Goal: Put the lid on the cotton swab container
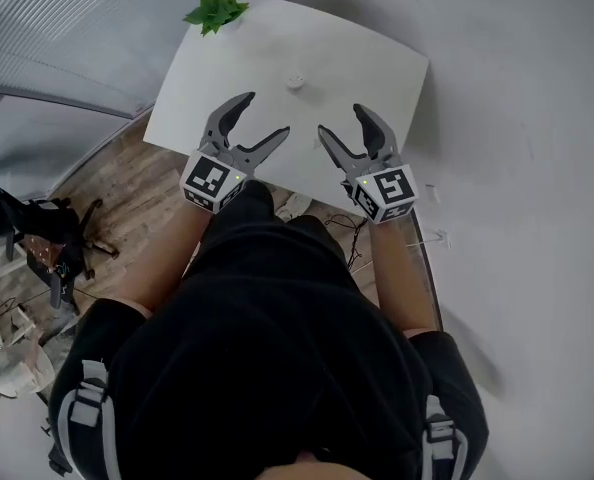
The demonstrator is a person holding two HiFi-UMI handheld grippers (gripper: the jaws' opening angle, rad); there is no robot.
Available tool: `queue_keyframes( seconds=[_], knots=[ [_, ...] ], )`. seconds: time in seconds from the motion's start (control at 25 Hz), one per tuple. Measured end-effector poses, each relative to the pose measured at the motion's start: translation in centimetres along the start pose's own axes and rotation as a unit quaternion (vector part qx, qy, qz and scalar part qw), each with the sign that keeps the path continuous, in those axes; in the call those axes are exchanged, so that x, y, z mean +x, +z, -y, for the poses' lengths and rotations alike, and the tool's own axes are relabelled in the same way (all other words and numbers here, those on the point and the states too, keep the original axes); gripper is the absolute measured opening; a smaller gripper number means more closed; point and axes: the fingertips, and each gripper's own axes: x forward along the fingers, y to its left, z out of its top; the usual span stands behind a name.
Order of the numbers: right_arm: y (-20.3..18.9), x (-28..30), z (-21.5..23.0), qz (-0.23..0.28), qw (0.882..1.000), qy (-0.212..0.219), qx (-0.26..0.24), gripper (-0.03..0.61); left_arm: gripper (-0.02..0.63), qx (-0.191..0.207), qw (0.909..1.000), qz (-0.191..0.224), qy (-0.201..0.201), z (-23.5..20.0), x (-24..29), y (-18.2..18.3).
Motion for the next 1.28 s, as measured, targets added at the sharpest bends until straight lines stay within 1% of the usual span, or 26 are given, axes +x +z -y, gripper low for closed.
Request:
queue_keyframes(
  seconds=[0.32, 0.44, 0.56, 0.68, 0.84, 1.0, 1.28],
  knots=[
    [-0.8, 3.3, 3.7, -0.006, 1.0, -0.001, 0.018, 0.324, 0.342, 0.007, 0.9997, -0.02, 0.011, -2.1, 4.0, -3.2],
    [-1.3, 4.8, 4.8, -0.01, 1.0, 0.001, 0.028, 0.298, 0.342, 0.008, 0.9994, -0.032, 0.01, -3.2, 5.5, -5.0],
    [-1.9, 6.4, 5.9, -0.019, 0.999, -0.002, 0.036, 0.294, 0.342, 0.008, 0.9988, -0.048, 0.003, -4.3, 7.3, -7.0],
    [-3.0, 7.9, 7.2, -0.03, 0.998, -0.005, 0.047, 0.287, 0.342, 0.008, 0.998, -0.062, -0.001, -5.4, 9.1, -8.9],
    [-4.3, 9.7, 8.6, -0.034, 0.998, -0.005, 0.06, 0.267, 0.342, -0.004, 0.9967, -0.081, -0.003, -6.8, 11.0, -11.2],
    [-6.0, 11.7, 9.9, -0.045, 0.996, -0.009, 0.071, 0.255, 0.342, -0.008, 0.9947, -0.102, -0.011, -7.9, 12.5, -13.9],
    [-9.6, 14.8, 12.1, -0.068, 0.993, -0.015, 0.094, 0.241, 0.342, -0.007, 0.9895, -0.142, -0.027, -8.8, 14.8, -18.9]
  ],
)
